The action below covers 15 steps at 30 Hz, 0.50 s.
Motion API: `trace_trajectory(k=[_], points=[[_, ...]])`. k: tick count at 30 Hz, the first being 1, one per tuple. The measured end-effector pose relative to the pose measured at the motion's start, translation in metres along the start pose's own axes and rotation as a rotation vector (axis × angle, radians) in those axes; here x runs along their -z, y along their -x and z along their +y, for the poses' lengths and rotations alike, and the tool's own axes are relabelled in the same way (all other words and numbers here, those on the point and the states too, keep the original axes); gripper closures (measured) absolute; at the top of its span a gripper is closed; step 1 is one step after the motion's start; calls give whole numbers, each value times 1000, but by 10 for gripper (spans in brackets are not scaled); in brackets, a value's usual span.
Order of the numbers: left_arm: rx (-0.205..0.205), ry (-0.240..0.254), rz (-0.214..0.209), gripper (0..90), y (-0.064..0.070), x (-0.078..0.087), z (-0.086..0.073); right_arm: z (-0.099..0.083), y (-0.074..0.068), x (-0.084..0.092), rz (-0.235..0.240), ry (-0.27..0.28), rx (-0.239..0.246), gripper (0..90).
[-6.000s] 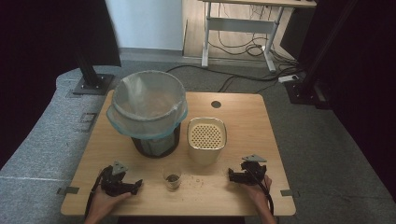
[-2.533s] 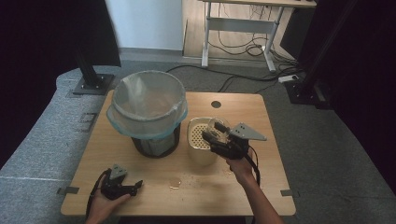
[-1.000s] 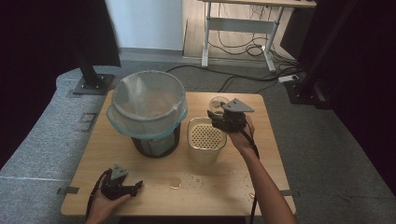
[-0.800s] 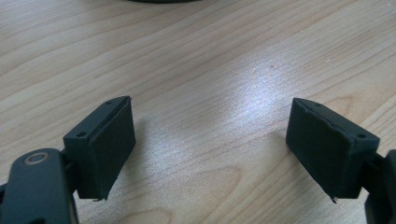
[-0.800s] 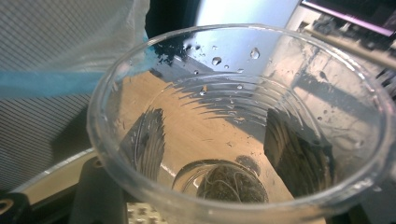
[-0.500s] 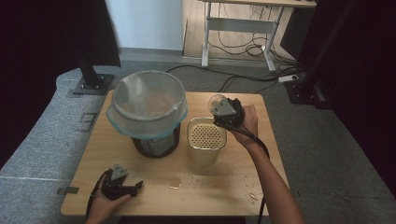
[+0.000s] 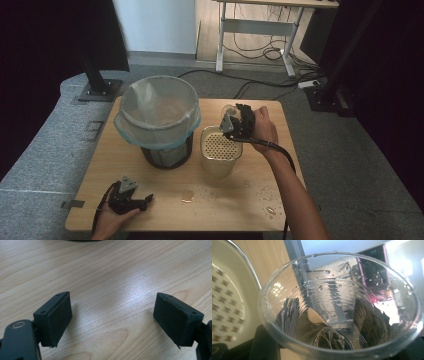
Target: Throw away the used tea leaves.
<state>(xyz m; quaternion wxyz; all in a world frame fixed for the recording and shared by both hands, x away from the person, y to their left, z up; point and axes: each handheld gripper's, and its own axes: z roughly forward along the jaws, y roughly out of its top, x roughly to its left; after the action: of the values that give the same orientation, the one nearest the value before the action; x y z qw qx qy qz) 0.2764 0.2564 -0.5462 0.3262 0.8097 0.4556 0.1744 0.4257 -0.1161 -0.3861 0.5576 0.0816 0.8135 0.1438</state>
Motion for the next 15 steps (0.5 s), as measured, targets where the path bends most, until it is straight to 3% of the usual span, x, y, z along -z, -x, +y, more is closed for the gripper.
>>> trace_trajectory(k=[3, 5, 6, 7, 11, 12, 13, 15], points=[[-2, -1, -1, 151, 0, 0, 0, 1, 1, 2, -39, -10, 75, 387], [-2, -1, 0, 151, 0, 0, 0, 2, -2, 2, -78, -31, 161, 388], [-3, -2, 0, 151, 0, 0, 0, 4, -7, 1, -106, -56, 274, 388], [-3, -1, 0, 151, 0, 0, 0, 4, -7, 1, -106, -56, 274, 388], [-3, 0, -1, 151, 0, 0, 0, 7, -22, -2, -153, -81, 524, 391], [-3, 0, -1, 151, 0, 0, 0, 7, -24, -3, -160, -84, 558, 392], [-3, 0, -1, 151, 0, 0, 0, 9, -29, -4, -176, -97, 640, 395], [-3, -1, -2, 151, 0, 0, 0, 10, -30, -4, -182, -102, 666, 396]])
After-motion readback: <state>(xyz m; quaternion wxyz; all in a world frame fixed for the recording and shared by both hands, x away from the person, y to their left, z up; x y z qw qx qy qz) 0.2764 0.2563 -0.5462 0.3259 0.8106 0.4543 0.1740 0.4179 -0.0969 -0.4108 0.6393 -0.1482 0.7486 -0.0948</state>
